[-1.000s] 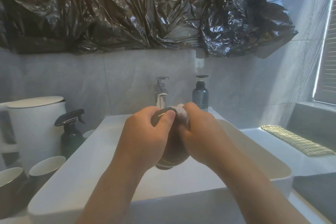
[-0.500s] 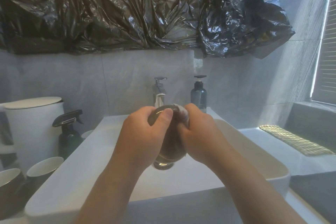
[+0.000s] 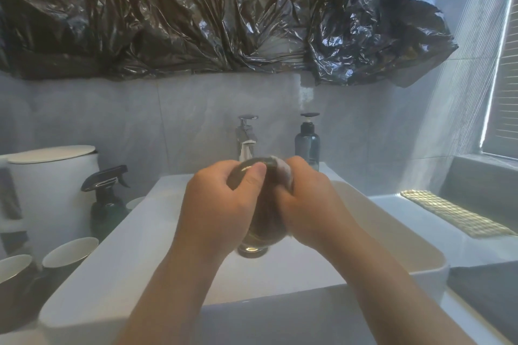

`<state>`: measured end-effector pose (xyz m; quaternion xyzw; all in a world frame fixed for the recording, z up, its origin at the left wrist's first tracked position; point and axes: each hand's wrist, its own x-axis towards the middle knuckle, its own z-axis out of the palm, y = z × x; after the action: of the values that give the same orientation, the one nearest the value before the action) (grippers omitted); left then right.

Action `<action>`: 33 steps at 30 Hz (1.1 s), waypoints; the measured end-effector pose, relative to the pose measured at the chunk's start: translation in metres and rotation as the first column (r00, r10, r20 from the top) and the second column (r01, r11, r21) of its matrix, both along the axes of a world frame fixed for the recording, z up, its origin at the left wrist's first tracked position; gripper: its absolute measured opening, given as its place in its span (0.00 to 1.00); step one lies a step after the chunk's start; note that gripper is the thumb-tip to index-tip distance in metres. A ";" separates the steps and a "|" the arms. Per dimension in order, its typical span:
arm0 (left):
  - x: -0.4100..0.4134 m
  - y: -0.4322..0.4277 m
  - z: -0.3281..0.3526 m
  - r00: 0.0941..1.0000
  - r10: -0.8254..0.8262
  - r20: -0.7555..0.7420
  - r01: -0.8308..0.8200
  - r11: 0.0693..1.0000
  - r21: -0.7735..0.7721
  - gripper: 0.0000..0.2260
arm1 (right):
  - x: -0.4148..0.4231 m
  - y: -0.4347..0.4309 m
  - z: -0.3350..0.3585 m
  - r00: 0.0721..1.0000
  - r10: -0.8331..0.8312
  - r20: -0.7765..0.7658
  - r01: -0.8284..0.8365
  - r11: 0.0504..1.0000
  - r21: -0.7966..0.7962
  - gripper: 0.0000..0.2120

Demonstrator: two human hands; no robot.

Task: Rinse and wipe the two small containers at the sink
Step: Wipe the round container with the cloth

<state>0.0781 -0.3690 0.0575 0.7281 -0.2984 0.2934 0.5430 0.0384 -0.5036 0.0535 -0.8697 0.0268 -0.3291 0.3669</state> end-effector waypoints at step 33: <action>0.019 0.007 0.006 0.686 -0.564 -0.461 -0.125 0.532 -0.837 0.09 | 0.002 0.003 -0.004 0.816 0.578 -0.021 -0.509 0.735 0.447 0.11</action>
<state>0.0974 -0.3621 0.0639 0.3932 0.0004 0.0250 0.9191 0.0402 -0.5001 0.0498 -0.7619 -0.1298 -0.1229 0.6225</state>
